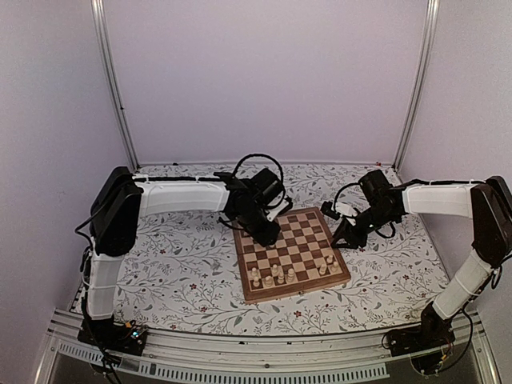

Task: Set up the chess pieces on the board
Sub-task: Pick up the chess piece from the chessboard.

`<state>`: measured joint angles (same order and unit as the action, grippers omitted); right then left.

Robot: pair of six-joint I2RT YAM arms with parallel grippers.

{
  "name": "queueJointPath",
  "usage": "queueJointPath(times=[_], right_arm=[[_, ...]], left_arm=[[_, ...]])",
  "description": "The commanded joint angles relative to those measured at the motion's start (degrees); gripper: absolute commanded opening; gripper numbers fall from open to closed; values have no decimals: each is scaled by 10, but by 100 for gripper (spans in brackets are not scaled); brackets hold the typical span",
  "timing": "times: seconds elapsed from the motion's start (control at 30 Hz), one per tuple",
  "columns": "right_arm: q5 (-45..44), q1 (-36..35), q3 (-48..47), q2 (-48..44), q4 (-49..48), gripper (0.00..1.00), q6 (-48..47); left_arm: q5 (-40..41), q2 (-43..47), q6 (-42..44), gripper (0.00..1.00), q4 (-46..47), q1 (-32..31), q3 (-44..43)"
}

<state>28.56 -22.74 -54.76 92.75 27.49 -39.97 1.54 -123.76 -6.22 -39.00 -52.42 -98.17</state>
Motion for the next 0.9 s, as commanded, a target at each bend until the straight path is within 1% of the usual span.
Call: queueJointPath(times=[0.0, 0.23, 0.47, 0.63, 0.73, 0.87], right_arm=[[-5, 1, -10, 4, 5, 37, -7], [-7, 1, -10, 7, 6, 36, -7], [-8, 2, -11, 10, 7, 36, -8], [-7, 1, -11, 12, 8, 36, -8], [-7, 1, -11, 12, 8, 36, -8], [-6, 1, -12, 12, 9, 36, -8]], left_arm=[[-21, -12, -16, 41, 16, 12, -19], [-41, -22, -18, 33, 16, 17, -23], [-48, -25, -23, 31, 7, 20, -22], [-37, -15, -30, 20, -11, 20, -17], [-30, 9, -36, 13, -15, 21, 0], [-27, 51, -43, 8, -23, 20, 36]])
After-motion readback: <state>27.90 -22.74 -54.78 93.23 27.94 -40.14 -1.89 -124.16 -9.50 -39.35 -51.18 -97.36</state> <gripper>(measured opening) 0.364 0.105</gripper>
